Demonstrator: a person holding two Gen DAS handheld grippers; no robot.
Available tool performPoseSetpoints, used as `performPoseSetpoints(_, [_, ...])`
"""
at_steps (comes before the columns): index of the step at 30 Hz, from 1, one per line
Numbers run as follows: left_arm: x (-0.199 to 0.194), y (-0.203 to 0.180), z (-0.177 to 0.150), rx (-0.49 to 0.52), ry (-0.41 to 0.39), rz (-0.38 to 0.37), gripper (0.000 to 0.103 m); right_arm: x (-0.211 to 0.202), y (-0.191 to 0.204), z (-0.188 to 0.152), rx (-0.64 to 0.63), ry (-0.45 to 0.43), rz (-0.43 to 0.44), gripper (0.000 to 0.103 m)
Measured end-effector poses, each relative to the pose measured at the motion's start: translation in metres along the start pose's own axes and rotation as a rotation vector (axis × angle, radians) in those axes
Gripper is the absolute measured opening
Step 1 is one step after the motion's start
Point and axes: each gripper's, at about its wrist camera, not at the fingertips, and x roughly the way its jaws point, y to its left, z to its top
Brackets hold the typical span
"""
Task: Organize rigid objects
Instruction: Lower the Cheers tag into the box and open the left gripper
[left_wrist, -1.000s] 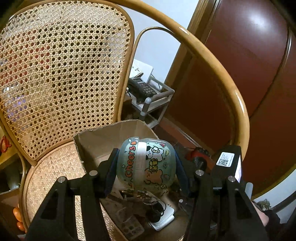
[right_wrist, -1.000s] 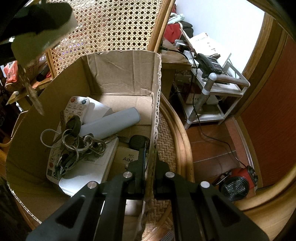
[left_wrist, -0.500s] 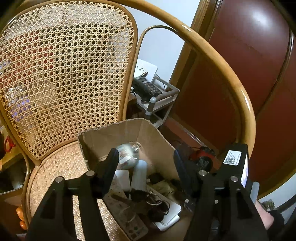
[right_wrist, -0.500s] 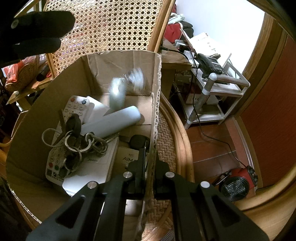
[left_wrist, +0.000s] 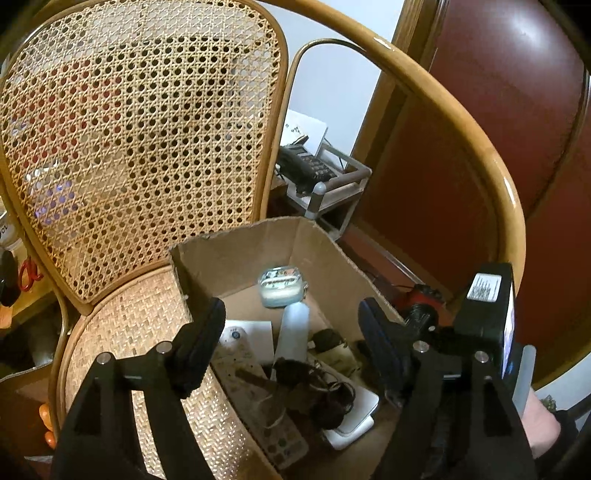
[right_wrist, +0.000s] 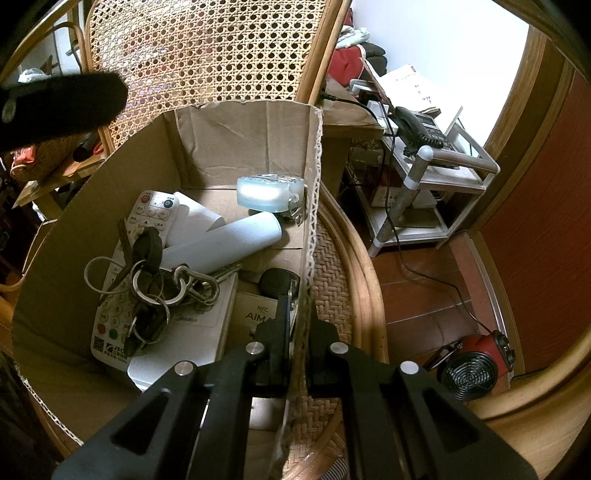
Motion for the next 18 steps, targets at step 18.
performPoseSetpoints(18, [-0.024, 0.02, -0.034, -0.093, -0.026, 0.104, 0.089, -0.001, 0.0, 0.008, -0.016, -0.017, 0.008, 0.008])
